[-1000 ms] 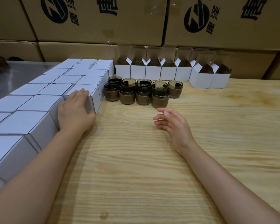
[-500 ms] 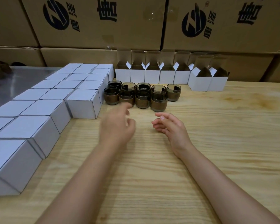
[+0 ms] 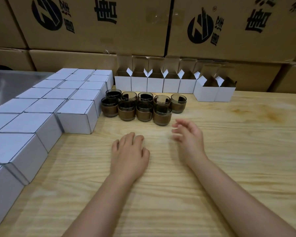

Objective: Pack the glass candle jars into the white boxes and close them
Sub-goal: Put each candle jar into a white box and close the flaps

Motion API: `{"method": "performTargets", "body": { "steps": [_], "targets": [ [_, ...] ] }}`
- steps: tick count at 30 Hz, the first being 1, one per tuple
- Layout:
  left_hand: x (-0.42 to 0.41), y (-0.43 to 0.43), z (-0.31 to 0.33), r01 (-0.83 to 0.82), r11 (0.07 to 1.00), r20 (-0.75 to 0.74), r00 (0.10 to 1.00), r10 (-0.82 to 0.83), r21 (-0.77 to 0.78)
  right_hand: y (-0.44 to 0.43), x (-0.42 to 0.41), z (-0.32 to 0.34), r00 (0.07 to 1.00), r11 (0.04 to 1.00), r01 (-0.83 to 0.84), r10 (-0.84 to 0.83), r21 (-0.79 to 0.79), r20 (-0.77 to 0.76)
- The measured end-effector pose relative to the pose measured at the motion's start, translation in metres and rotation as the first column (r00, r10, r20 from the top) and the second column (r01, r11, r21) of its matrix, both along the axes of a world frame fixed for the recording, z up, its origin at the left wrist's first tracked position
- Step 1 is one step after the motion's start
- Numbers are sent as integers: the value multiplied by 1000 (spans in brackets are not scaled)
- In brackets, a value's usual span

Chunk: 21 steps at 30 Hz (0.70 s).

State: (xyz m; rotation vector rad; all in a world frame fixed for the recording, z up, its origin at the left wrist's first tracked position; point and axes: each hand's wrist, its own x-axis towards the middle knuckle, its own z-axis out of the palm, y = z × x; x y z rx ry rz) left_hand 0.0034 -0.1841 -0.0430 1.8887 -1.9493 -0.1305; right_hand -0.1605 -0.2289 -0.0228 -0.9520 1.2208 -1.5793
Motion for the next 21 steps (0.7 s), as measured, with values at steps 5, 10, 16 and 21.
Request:
{"method": "performTargets", "body": {
  "steps": [5, 10, 16, 21],
  "targets": [
    [-1, 0, -1, -17, 1000, 16, 1000, 16, 4, -89, -68, 26, 730, 976, 215, -189, -41, -657],
    [-1, -2, -3, -29, 999, 27, 999, 28, 19, -169, -123, 42, 296, 968, 251, -104, -28, -950],
    [-1, 1, -2, -40, 999, 28, 999, 39, 7, -217, -146, 43, 187, 955, 268, 79, 128, -979],
    [-2, 1, -2, -33, 999, 15, 999, 32, 3, -216, -140, 37, 159, 962, 272, -53, -8, -986]
  ]
}}
